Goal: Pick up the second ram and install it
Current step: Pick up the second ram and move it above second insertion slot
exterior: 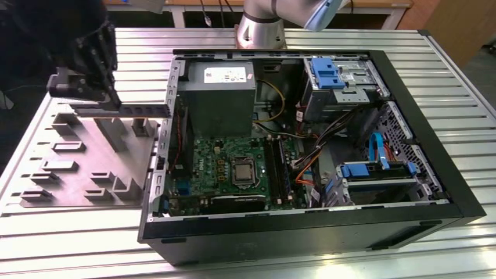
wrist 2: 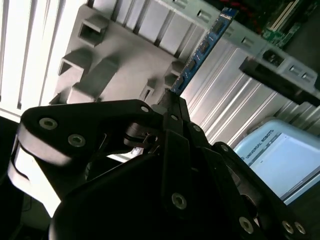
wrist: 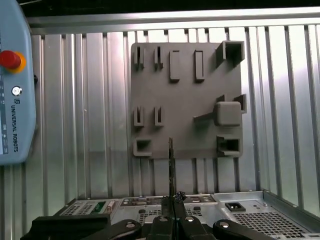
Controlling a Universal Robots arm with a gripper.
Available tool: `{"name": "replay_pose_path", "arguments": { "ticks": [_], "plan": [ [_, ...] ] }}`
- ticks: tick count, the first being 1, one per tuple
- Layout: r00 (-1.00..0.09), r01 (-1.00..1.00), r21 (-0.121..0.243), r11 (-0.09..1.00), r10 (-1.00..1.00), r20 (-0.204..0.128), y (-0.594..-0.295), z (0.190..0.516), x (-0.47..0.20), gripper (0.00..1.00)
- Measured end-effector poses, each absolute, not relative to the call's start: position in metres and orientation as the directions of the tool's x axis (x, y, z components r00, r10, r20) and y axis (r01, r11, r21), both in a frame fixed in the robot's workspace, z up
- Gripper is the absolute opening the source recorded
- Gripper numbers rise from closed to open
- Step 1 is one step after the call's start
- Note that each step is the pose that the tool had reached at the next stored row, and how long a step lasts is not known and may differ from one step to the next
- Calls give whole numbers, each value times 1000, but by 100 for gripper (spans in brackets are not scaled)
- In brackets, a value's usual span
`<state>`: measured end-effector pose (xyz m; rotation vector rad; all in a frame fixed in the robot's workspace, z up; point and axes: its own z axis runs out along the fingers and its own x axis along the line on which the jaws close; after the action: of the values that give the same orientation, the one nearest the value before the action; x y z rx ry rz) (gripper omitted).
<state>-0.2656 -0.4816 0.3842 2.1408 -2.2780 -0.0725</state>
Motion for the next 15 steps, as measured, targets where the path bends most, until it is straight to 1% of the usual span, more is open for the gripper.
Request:
{"name": "replay_pose_path", "arguments": {
  "ticks": [15],
  "plan": [
    [-63, -997, 45, 62, -998, -21, -482, 384, -199, 11]
  ]
}}
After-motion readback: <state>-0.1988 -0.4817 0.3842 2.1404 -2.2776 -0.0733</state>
